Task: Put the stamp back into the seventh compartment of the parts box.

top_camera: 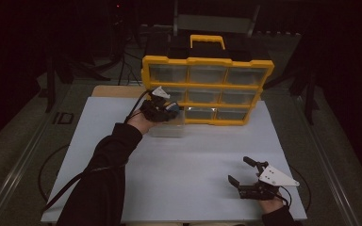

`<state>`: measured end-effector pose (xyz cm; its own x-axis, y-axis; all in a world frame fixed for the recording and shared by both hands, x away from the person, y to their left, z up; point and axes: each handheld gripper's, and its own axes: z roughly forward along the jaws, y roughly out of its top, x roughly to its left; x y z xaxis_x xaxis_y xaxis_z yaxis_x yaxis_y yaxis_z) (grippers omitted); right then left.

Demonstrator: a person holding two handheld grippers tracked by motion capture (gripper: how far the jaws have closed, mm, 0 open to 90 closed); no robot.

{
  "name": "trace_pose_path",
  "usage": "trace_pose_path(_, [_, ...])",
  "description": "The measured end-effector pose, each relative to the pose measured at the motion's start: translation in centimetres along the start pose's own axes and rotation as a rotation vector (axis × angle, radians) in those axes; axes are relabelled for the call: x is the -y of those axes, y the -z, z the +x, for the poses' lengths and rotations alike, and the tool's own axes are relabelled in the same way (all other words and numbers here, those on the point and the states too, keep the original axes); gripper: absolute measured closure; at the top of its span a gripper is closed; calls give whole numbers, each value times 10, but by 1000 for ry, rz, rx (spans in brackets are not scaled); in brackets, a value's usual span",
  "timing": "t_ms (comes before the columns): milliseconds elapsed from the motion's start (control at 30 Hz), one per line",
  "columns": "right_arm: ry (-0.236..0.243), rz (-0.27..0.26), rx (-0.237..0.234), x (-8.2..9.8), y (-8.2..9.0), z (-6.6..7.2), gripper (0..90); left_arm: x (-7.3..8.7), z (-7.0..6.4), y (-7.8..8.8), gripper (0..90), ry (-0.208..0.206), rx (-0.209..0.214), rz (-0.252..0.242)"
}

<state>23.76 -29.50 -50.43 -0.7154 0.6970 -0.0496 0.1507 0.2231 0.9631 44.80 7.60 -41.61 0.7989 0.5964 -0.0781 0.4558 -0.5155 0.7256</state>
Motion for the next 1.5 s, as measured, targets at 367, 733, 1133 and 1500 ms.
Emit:
trace_pose_path(367, [1, 2, 1, 0, 0, 0, 103, 2, 1, -9, 694, 28, -14, 56])
trace_pose_path(733, [-2, 2, 1, 0, 0, -1, 103, 1, 3, -7, 601, 73, 3, 50])
trace_pose_path(1133, [-1, 3, 1, 0, 0, 0, 103, -3, -3, 5, 231, 67, -20, 32])
trace_pose_path(1500, [-1, 3, 2, 0, 0, 0, 103, -3, -11, 16, 53, 19, 66, -11])
